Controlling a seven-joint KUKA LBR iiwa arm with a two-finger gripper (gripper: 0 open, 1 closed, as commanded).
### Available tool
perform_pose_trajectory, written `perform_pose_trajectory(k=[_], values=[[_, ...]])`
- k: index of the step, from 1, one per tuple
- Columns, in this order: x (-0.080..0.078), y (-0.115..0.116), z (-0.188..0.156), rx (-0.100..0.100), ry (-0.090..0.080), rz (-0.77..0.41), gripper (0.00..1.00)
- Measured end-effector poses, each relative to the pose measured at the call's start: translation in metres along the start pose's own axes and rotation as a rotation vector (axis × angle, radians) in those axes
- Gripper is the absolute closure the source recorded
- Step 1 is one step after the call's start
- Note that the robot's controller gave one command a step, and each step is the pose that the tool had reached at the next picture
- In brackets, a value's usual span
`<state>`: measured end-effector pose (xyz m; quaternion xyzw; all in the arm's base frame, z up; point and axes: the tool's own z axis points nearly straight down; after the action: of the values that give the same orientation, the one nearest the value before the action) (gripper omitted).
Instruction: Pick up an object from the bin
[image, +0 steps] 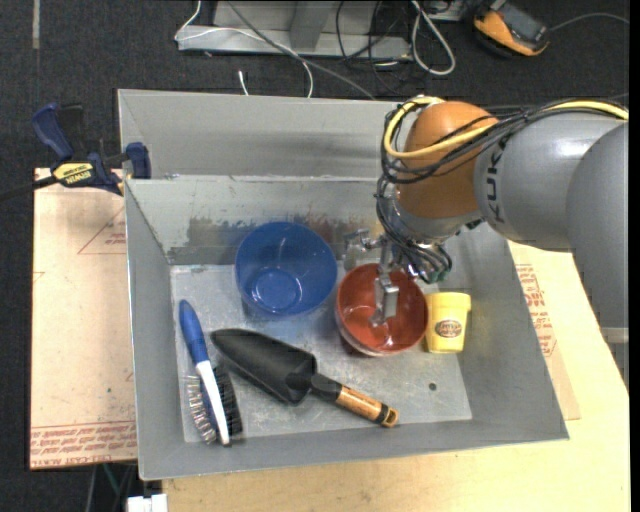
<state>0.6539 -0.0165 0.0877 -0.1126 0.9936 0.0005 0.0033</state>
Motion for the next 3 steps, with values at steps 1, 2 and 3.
perform_pose_trajectory(k=[1, 2, 3], values=[[0.013, -0.006, -0.029, 0.0, 0.002, 0.001, 1.0], [0.013, -0.006, -0.029, -0.001, 0.001, 0.001, 1.0], [0.018, -0.001, -0.149, -0.001, 0.002, -0.006, 1.0]])
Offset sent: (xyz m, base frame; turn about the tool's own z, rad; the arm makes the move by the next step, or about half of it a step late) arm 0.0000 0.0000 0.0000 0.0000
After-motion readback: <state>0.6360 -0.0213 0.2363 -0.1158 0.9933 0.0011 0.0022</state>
